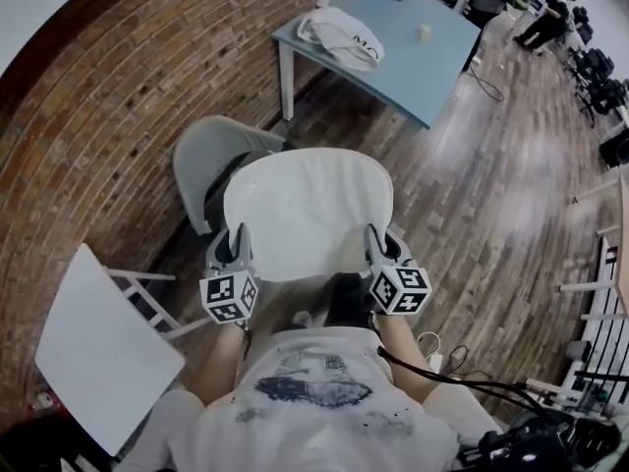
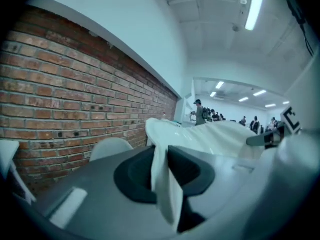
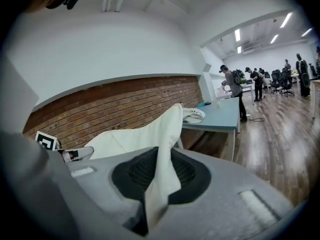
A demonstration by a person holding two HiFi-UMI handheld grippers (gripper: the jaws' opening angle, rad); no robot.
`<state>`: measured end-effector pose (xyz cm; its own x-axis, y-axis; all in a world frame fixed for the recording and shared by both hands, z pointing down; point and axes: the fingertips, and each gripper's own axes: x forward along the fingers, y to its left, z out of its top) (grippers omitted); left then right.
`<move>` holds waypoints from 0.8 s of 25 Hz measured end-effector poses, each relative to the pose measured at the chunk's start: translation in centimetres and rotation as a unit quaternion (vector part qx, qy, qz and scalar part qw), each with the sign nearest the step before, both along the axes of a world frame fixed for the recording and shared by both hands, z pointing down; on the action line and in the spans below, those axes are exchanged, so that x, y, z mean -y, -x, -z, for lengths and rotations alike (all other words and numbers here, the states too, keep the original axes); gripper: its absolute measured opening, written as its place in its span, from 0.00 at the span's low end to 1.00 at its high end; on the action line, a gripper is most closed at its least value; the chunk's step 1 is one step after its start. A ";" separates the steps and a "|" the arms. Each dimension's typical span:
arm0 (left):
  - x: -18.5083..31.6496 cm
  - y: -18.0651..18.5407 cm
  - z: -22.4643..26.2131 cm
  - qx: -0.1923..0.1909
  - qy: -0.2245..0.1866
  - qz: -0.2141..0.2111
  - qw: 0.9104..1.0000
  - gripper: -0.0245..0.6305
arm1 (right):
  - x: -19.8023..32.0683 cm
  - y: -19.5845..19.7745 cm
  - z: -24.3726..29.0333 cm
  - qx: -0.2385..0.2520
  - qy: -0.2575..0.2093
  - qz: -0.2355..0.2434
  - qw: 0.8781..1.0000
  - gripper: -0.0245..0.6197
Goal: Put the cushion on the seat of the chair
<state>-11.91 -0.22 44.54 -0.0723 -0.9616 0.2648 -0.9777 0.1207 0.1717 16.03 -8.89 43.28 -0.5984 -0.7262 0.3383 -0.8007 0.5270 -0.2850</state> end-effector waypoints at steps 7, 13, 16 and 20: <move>0.5 5.1 -1.1 -0.003 0.021 0.118 0.993 0.13 | 6.6 7.6 -1.1 -0.002 0.018 0.119 0.993 0.10; 1.7 6.5 -2.5 -0.012 0.045 0.226 0.973 0.13 | 12.7 12.8 -2.7 -0.004 0.050 0.226 0.973 0.11; 2.2 6.8 -3.3 -0.016 0.059 0.280 0.958 0.13 | 15.1 15.0 -3.1 -0.006 0.057 0.281 0.958 0.11; 2.7 5.8 -3.6 -0.016 0.067 0.338 0.939 0.13 | 17.9 16.7 -3.9 -0.010 0.062 0.340 0.938 0.11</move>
<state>-17.75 -2.92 48.11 -0.6441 -0.6566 0.3925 -0.6641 0.7346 0.1390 -0.69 -26.76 47.18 -0.9016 -0.1323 0.4118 -0.2967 0.8819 -0.3664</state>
